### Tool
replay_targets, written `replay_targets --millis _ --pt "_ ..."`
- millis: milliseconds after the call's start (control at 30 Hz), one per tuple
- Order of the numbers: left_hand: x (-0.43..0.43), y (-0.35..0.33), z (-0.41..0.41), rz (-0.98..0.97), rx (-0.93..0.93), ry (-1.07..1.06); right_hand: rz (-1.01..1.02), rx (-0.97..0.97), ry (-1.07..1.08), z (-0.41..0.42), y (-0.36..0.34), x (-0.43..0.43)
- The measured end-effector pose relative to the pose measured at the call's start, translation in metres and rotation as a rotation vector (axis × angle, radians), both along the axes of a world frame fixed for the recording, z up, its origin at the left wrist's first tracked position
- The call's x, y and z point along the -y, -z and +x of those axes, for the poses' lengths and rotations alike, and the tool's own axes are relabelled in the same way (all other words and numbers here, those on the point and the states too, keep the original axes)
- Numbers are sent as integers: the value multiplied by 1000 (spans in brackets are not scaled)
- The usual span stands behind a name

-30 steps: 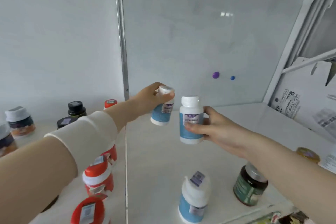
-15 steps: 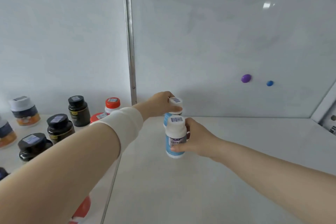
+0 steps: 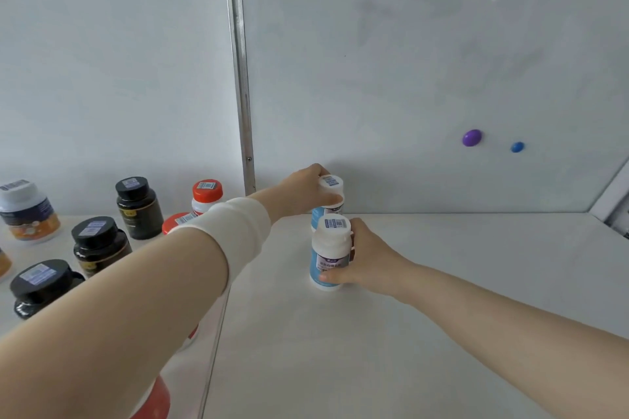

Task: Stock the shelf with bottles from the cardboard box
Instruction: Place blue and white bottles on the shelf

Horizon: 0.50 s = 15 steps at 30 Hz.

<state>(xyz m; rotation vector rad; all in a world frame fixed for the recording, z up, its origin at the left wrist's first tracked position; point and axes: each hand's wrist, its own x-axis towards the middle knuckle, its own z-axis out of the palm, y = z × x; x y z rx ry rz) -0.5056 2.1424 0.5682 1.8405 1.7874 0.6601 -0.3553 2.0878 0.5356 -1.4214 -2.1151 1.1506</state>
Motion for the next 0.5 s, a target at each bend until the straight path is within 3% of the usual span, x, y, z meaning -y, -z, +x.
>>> replay_targets --millis 233,500 --pt "21 -39 -6 2 -252 43 115 38 13 11 -47 6" --pt "130 -97 -29 194 -1109 23 439 317 -142 10 -96 65"
